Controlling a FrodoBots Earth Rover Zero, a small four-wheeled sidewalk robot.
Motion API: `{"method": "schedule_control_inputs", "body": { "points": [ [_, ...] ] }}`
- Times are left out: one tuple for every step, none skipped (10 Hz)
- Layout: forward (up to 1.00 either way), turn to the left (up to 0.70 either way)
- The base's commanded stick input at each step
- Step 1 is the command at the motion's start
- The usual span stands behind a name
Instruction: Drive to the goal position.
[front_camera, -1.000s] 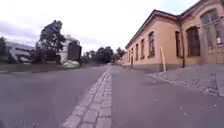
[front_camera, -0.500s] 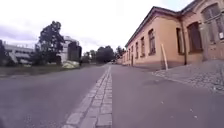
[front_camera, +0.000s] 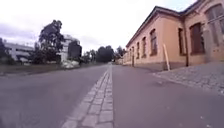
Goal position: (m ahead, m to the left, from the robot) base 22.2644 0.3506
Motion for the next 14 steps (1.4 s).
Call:
{"method": "schedule_control_inputs", "body": {
  "points": [
    [0.45, 0.0],
    [0.45, 0.0],
    [0.45, 0.0],
    [0.45, 0.0],
    [0.45, 0.0],
    [0.45, 0.0],
    [0.45, 0.0],
    [0.45, 0.0],
    [0.45, 0.0],
    [0.45, 0.0],
    [0.45, 0.0],
    [0.45, 0.0],
    [0.45, 0.0],
    [0.45, 0.0]
  ]
}}
